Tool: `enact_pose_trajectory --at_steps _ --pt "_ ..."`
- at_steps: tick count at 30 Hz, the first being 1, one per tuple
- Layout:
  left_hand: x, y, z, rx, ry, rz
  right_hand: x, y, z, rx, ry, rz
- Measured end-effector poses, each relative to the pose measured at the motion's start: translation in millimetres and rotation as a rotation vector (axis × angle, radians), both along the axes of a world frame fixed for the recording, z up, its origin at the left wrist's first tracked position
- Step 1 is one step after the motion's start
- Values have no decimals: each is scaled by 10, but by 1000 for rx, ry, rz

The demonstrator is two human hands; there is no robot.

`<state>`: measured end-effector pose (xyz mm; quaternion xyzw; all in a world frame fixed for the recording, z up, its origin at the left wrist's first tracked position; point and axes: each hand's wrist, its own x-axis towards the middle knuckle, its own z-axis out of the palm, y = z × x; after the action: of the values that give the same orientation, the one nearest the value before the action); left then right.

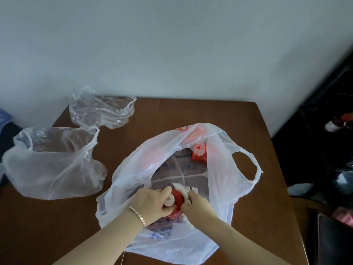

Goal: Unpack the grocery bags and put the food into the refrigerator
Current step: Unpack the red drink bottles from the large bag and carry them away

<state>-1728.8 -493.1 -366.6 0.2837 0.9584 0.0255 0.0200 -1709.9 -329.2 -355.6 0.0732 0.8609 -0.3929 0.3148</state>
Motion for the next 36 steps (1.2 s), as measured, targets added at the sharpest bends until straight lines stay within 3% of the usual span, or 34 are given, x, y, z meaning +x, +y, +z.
enact_pose_trajectory --at_steps 4,9,12,19,21,23,25,28,36 --pt "6 39 176 -122 -120 156 72 136 269 -83 71 -133" --pt "-124 -38 580 42 -58 272 210 378 956 -56 252 -184" --pt "-242 -23 1097 135 104 77 401 456 1338 77 400 -232" --pt "-146 354 1935 217 310 -392 1202 480 1803 343 540 -523" --pt "9 533 2055 261 316 -428 1403 499 1819 257 586 -692" --pt "213 740 2148 302 286 -452 1598 502 1823 42 633 -933" --pt "384 902 2198 277 297 -522 1723 507 1859 -166 687 -1126" --pt "735 1162 2320 191 307 -628 2068 601 2017 -313 717 -1337" --pt "2384 2076 2523 160 425 -974 4154 1098 2123 10 586 -1448"
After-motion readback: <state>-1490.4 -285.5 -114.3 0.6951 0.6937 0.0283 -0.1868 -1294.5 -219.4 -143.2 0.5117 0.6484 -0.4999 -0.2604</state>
